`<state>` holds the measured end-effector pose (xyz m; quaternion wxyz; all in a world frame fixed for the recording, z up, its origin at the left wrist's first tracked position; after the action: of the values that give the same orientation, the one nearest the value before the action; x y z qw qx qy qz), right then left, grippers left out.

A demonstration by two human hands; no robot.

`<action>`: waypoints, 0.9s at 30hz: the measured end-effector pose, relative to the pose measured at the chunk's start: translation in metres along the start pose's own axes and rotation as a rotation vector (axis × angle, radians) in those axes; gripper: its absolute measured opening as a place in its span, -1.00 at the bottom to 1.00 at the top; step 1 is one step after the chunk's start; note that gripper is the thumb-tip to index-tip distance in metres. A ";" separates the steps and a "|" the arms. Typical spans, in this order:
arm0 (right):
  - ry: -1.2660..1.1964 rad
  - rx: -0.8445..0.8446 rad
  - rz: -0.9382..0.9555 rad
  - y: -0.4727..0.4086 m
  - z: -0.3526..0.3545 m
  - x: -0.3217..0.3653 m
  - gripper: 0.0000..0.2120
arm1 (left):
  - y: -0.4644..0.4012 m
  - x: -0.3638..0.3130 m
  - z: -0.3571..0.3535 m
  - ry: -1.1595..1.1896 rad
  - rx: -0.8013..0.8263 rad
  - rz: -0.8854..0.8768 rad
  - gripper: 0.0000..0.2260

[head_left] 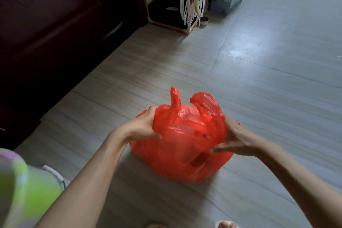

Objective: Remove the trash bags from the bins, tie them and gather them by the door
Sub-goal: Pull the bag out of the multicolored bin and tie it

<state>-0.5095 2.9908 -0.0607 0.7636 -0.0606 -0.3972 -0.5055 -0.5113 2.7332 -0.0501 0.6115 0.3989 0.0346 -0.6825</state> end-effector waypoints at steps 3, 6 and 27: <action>0.141 -0.097 -0.029 0.003 -0.004 -0.006 -0.22 | 0.000 -0.002 0.005 0.064 -0.220 -0.108 -0.95; -0.113 -0.301 0.031 0.003 -0.003 -0.006 -0.85 | -0.003 -0.006 0.007 -0.010 -0.326 -0.191 -0.76; -0.856 -0.545 -0.269 -0.007 -0.017 0.012 -0.76 | 0.024 -0.016 0.010 -0.097 -0.559 -0.383 -0.82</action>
<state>-0.5044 2.9706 -0.0663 0.4180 -0.4064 -0.5320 -0.6141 -0.4970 2.7350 -0.0235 0.5588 0.1693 0.2652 -0.7673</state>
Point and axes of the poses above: each hand's wrist, its own y-axis away from the middle knuckle, its own z-axis out of the back of the hand, x = y × z, the point moved 4 cm from there along -y, towards the middle knuckle, and after that the axes turned 5 degrees about -y, right-handed, at the moved point
